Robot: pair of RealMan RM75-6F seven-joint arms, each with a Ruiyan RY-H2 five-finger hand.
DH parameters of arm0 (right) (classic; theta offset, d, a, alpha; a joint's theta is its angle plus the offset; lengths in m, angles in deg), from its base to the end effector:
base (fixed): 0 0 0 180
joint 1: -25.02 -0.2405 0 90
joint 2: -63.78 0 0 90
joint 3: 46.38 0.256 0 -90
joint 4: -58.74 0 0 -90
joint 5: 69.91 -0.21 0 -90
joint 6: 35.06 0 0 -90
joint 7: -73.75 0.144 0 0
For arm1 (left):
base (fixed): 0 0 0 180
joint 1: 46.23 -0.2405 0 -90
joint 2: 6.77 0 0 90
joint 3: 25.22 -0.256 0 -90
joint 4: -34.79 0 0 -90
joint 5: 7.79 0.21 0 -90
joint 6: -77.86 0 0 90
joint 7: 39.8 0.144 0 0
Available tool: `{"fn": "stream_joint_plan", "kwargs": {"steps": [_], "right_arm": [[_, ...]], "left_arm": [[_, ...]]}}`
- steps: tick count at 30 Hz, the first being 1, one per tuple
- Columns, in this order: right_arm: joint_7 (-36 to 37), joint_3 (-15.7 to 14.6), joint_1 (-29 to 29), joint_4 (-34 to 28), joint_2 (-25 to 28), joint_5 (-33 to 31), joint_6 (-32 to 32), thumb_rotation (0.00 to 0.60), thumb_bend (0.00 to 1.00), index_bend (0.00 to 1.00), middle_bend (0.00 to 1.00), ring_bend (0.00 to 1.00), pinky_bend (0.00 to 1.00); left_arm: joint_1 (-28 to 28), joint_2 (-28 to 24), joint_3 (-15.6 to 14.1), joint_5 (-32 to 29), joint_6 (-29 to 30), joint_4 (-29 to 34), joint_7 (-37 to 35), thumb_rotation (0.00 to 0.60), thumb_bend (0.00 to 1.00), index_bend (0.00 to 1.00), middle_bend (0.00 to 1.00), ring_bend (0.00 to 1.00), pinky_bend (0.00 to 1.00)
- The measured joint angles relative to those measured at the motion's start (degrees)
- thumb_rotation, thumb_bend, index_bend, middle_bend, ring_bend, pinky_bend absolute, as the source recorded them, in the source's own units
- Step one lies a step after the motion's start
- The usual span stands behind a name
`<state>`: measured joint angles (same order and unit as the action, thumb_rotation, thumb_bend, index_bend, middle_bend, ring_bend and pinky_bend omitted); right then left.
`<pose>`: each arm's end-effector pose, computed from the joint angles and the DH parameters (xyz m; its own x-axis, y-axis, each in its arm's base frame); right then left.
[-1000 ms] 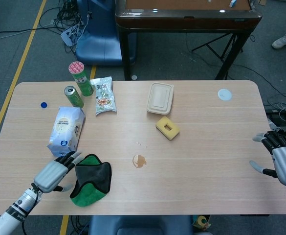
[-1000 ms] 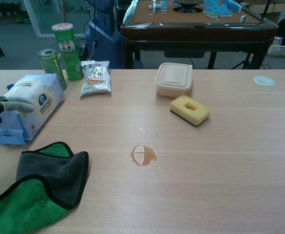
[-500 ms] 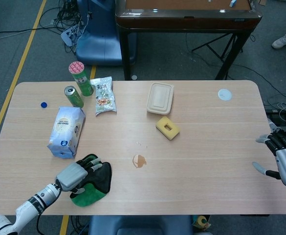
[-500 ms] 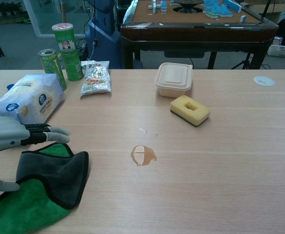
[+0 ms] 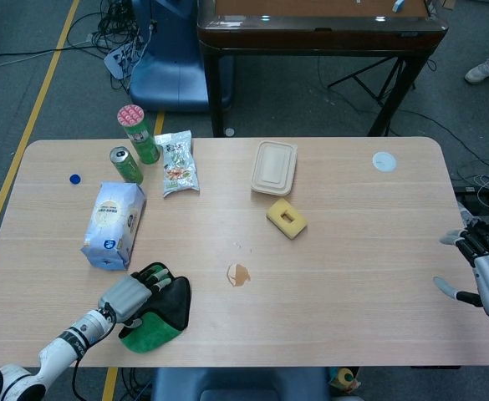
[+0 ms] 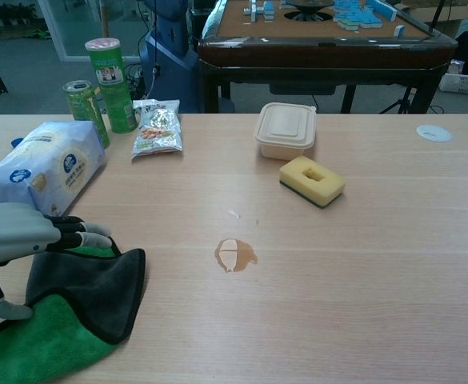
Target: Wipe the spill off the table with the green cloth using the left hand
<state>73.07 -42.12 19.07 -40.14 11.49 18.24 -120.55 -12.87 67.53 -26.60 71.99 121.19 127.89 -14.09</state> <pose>-0.2882 -0.1903 0.2143 0.4887 0.0454 0.8713 -0.8685 -0.0697 0.4908 -0.2287 0.2579 0.0043 0.7672 0.3773 0.5187 0.6289 -0.6015 -0.4926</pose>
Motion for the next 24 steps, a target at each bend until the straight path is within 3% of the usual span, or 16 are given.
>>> {"fn": "stream_joint_plan", "kwargs": {"steps": [7,18,24], "right_arm": [[0.2,0.0,0.1,0.1,-0.1,0.0,0.0,0.600,0.22,0.33,0.31,0.21,0.25],[0.4,0.0,0.7,0.1,0.2,-0.1,-0.7,0.600,0.22,0.33,0.31,0.21,0.25],[0.4,-0.1,1.0,0.0,0.3,-0.1,-1.1,0.600,0.22,0.33,0.31,0.21,0.25]], "left_arm": [[0.6,3.4,0.3,-1.6,1.0,-1.6,-0.3,0.600,0.18,0.11,0.00,0.10,0.23],[2.8,8.6,2.4,-0.1,3.1,-7.8,-4.9,0.600,0.18,0.12,0.00,0.10,0.25],[4.3,8.6,2.3,-1.3,1.6,-8.4,-3.1,0.600,0.18,0.14,0.01,0.11,0.25]]}}
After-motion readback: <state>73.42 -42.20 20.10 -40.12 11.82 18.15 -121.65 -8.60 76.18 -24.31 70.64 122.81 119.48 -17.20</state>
